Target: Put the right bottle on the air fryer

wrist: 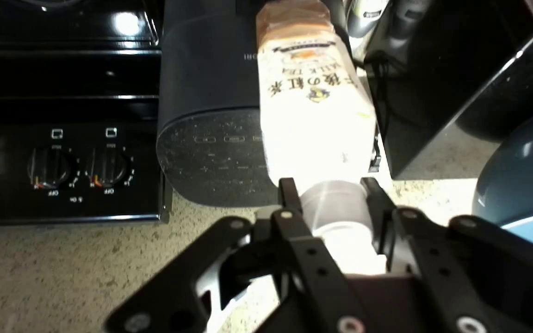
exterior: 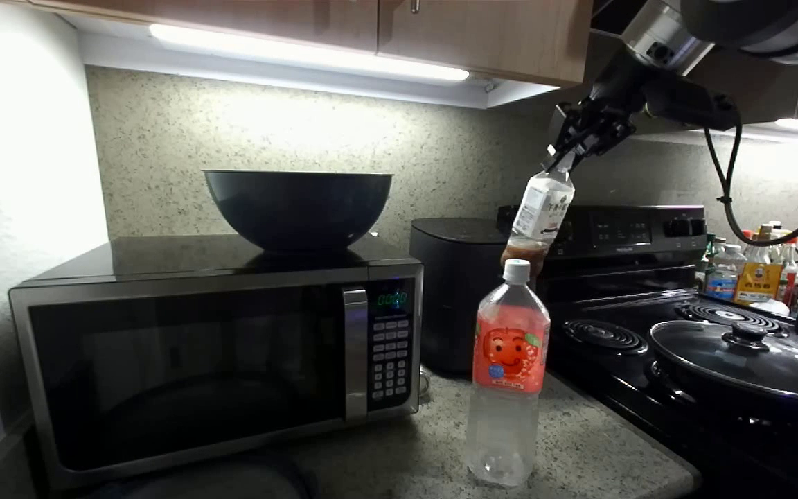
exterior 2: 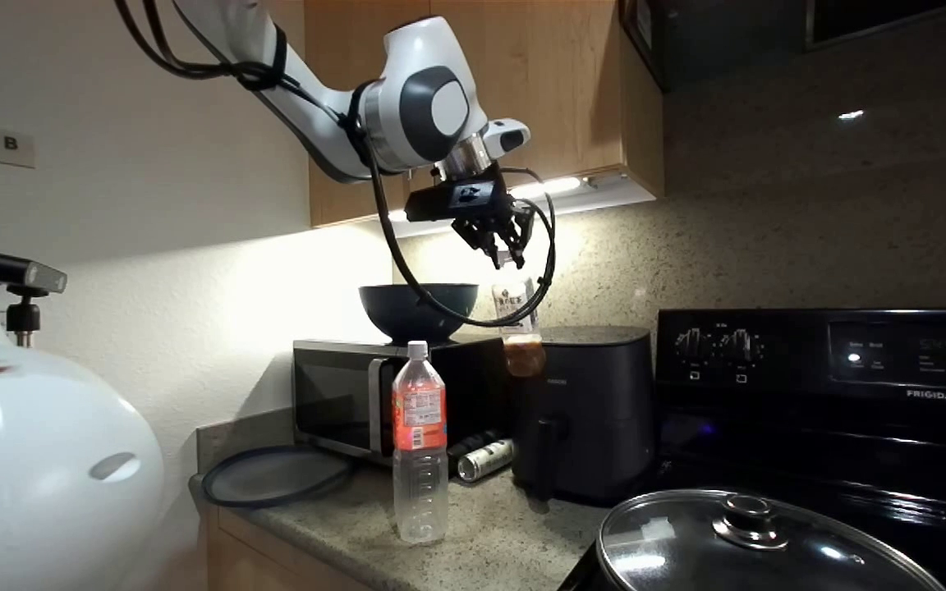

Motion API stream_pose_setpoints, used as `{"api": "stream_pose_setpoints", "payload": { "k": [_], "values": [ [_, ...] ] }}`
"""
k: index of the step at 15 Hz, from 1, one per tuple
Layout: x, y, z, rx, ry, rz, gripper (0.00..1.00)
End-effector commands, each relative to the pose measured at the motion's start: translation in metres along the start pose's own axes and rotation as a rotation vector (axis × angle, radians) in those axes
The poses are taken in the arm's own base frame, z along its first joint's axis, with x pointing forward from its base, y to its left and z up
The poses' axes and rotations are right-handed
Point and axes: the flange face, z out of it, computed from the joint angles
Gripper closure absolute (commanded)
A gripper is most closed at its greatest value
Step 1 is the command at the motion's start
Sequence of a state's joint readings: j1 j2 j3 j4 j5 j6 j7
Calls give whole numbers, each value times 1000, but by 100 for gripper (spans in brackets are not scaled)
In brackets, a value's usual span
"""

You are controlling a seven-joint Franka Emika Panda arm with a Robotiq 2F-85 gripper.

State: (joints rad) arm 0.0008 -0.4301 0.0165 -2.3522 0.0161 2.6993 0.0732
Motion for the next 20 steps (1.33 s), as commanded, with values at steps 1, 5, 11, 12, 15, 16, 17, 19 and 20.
{"api": "stream_pose_setpoints", "payload": {
  "k": [1,5,11,12,15,16,17,19,20],
  "values": [
    [-9,-6,-22,-2,198,-21,88],
    [-15,-7,-26,12,415,-23,88],
    [-24,7,-11,-8,596,-36,88],
    [-17,7,-18,-14,612,-42,88],
    [-23,7,-9,-12,539,-23,88],
    [-24,7,-7,-14,534,-24,64],
    [-24,7,-6,-13,531,-24,64],
    [-24,7,-5,-13,529,-24,64],
    [-19,8,-11,-17,545,-23,88]
  ]
}}
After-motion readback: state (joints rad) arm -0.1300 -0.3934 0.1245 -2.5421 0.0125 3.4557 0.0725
